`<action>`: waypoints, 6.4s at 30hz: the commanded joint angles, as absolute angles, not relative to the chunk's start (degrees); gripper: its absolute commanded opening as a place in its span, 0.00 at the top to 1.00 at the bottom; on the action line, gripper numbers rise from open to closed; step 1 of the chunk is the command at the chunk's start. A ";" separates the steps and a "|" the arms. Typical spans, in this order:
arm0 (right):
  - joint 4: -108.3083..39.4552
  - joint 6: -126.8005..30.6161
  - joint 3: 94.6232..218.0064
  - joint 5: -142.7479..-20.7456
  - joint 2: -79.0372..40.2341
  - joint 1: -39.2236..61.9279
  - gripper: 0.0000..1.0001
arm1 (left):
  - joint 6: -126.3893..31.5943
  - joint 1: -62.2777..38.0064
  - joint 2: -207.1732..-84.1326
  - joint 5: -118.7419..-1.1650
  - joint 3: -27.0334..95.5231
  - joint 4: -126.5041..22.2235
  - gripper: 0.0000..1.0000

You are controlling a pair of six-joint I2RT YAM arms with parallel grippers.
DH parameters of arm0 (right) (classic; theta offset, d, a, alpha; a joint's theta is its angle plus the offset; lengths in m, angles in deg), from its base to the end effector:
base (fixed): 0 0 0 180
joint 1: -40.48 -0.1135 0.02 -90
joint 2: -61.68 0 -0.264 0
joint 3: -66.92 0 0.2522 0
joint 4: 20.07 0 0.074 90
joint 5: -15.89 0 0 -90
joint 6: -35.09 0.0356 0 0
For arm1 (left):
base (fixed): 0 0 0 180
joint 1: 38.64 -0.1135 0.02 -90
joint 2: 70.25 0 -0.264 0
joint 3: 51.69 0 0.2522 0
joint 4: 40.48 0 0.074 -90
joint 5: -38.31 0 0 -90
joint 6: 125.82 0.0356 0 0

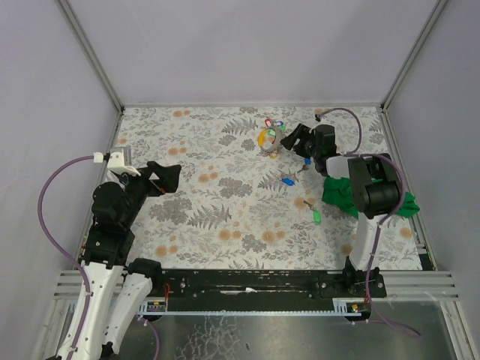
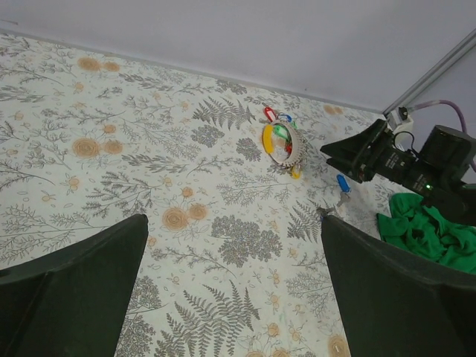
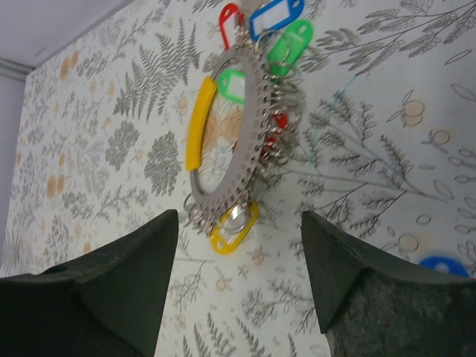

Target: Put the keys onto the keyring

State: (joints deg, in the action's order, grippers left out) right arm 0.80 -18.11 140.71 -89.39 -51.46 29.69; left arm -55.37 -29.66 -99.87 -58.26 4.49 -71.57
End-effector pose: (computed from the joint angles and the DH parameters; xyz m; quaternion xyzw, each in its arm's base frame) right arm 0.4123 0.0881 0.1620 0.1053 0.8011 0.3324 0.4864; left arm 0.1229 -0.0236 0.3481 -0.0288 0.7338 -0.2077 0.6462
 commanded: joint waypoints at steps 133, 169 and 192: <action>6.35 -24.92 120.67 -109.36 -26.74 13.20 0.72 | -83.28 -15.48 -147.17 -79.27 -8.66 -22.85 1.00; 15.19 -54.83 98.01 -94.89 6.13 2.59 0.46 | -30.22 5.08 -146.79 -59.06 46.57 -103.73 1.00; 22.01 -59.68 95.48 -83.86 1.22 -8.97 0.56 | -31.96 5.49 -143.01 -65.40 38.93 -98.59 1.00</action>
